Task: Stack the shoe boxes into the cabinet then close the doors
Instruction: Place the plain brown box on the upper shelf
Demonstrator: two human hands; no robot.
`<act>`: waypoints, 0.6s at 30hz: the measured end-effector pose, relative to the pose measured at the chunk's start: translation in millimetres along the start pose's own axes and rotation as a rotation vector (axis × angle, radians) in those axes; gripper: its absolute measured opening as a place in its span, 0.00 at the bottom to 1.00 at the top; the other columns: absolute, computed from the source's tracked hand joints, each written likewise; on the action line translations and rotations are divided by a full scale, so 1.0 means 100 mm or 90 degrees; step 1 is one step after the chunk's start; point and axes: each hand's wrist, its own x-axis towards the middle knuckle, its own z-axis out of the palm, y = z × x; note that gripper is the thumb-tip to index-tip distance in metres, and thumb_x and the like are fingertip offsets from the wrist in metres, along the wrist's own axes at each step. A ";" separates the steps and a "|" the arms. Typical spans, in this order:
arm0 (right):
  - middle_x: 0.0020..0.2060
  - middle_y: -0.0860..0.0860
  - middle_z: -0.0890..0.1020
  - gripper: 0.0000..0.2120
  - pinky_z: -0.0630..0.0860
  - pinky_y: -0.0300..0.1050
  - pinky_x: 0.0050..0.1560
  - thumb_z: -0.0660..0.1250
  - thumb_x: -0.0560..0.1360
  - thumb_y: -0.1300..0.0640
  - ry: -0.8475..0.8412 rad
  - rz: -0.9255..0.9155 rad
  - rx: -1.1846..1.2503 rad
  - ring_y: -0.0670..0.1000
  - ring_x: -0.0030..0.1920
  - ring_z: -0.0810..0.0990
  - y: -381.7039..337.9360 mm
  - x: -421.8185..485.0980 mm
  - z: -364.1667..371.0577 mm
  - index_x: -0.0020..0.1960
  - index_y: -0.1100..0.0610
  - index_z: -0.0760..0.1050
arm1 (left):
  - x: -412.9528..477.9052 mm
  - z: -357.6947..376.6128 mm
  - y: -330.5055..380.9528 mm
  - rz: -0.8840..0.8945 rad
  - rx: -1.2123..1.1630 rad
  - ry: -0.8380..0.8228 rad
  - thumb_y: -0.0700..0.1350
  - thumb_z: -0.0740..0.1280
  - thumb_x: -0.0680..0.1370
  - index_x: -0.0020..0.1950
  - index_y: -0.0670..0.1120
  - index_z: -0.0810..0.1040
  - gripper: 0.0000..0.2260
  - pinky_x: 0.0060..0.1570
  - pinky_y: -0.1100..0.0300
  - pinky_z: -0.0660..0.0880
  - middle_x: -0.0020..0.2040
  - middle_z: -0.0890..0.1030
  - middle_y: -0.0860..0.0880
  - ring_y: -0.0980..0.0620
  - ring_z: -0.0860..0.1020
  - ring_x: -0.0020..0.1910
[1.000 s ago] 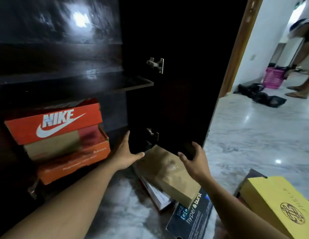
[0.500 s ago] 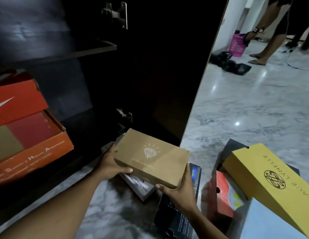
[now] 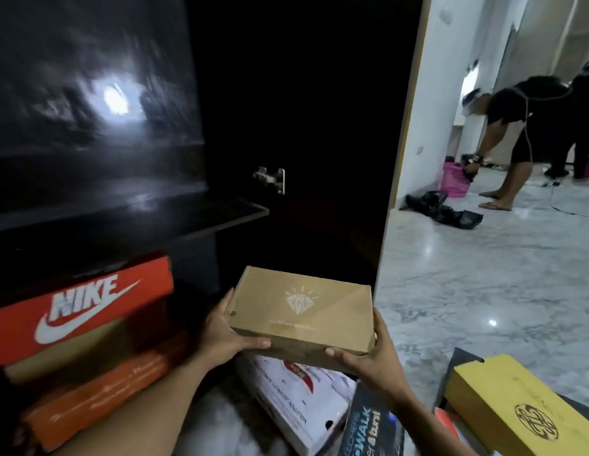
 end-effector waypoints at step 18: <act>0.66 0.44 0.73 0.62 0.77 0.52 0.64 0.80 0.50 0.28 0.045 -0.187 -0.032 0.46 0.65 0.75 -1.37 1.50 1.35 0.77 0.40 0.53 | 1.16 -1.78 1.45 0.095 0.066 0.200 0.41 0.86 0.56 0.67 0.43 0.73 0.42 0.43 0.70 0.71 0.52 0.79 0.55 0.53 0.78 0.54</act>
